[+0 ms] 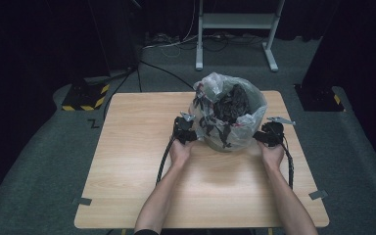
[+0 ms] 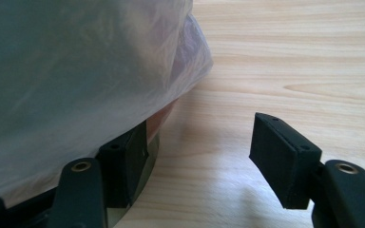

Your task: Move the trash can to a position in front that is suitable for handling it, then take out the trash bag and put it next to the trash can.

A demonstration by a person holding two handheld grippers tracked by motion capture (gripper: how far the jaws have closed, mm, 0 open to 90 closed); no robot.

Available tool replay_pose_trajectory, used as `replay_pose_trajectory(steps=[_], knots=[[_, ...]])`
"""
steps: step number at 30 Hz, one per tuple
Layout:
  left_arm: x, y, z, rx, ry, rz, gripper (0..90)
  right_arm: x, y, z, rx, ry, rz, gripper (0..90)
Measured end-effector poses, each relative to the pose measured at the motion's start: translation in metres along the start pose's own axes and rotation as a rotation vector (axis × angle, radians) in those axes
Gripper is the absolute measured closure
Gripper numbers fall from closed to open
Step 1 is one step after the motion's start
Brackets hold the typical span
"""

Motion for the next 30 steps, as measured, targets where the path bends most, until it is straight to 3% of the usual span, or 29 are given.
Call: replay_pose_trajectory(steps=[9,17,22,30], knots=[[0.007,-0.003,-0.011,0.007,0.044,0.02,33.8,-0.011,0.009,-0.013,-0.004,0.018,0.033,30.8],[0.011,-0.004,-0.017,0.005,0.079,0.037,30.9,-0.025,0.025,-0.023,-0.064,0.095,0.094,30.9],[0.002,-0.001,-0.007,-0.011,0.104,0.07,28.9,-0.027,0.034,-0.027,-0.114,0.144,0.132,32.5],[-0.037,-0.003,0.019,-0.012,0.073,0.089,26.4,-0.027,0.036,-0.027,-0.129,0.138,0.116,30.6]])
Point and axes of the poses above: each handheld gripper's, and its own axes: x roughly forward along the jaws, y roughly out of its underside, z roughly to its left, the point moved 4 cm from there along x, roughly forward along the jaws, and after that the axes turned 10 degrees about -z, right-handed, at the moved point
